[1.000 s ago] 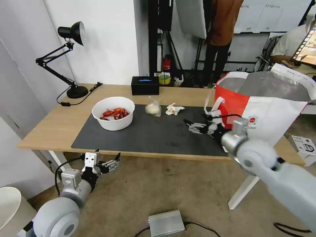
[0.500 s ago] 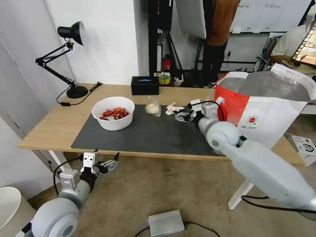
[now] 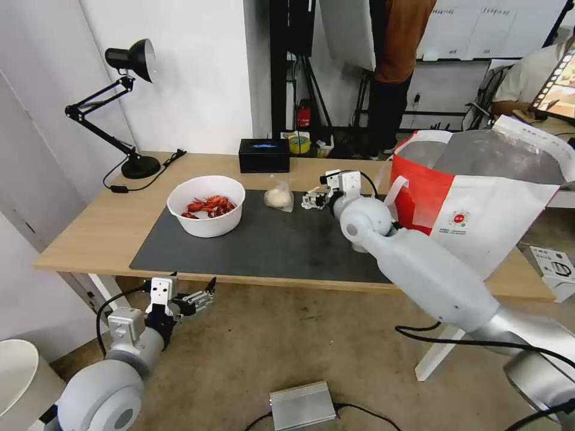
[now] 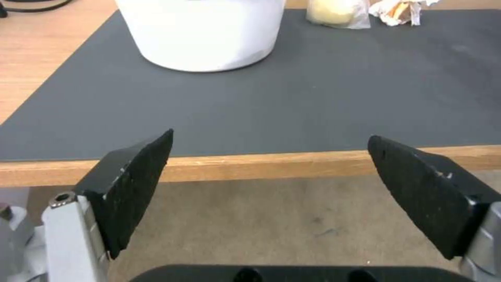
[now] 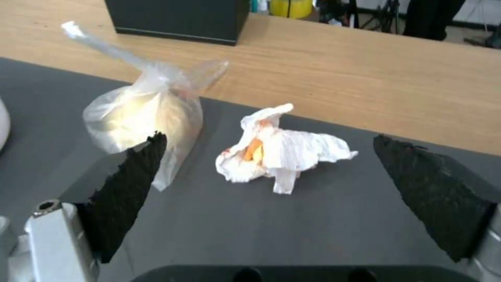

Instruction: Pick up the trash from the table and place it into the takeout bag.

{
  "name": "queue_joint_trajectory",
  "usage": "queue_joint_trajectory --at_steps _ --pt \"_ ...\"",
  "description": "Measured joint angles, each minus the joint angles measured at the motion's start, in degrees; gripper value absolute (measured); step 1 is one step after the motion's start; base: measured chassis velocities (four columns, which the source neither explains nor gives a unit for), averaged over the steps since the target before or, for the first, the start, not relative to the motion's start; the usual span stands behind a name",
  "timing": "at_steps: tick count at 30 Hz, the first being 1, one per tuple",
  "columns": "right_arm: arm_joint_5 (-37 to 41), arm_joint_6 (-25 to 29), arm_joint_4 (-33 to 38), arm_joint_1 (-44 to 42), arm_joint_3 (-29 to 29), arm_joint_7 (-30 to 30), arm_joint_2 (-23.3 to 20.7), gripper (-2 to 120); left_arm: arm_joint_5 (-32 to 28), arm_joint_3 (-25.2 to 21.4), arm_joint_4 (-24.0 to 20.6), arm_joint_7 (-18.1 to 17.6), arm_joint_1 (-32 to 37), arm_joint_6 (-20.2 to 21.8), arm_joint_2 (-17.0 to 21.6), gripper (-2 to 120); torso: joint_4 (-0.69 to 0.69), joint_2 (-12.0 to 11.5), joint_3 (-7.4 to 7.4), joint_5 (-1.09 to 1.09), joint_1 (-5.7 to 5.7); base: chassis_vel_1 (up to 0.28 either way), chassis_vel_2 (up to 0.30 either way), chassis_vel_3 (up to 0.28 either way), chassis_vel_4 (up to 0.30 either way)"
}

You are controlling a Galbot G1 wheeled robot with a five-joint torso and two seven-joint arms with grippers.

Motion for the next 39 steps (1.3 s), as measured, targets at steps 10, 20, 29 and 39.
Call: queue_joint_trajectory --at_steps 10,20,29,39 --pt "-0.23 -1.37 -10.56 3.81 0.25 0.04 4.87 100 0.1 0.21 0.0 0.08 -0.11 -0.12 -0.16 100 0.0 0.01 0.0 0.0 0.0 0.0 0.0 0.0 0.0" --pt "-2.68 -1.71 -19.27 6.01 0.53 -1.65 10.26 100 0.19 0.26 0.22 0.13 -0.11 -0.24 -0.45 100 0.0 0.01 0.0 0.0 0.0 0.0 0.0 0.0 0.0" --pt "-6.26 -1.7 -27.34 8.14 1.74 -3.73 14.53 100 0.25 0.36 0.28 0.22 -0.09 -0.38 -0.75 100 0.0 0.01 0.0 0.0 0.0 0.0 0.0 0.0 0.0" --pt "-7.26 -2.71 -29.63 8.19 2.04 -3.96 15.79 100 0.3 0.39 0.27 0.3 -0.05 -0.52 -0.92 100 0.0 0.0 0.0 0.0 0.0 0.0 0.0 0.0 0.0"
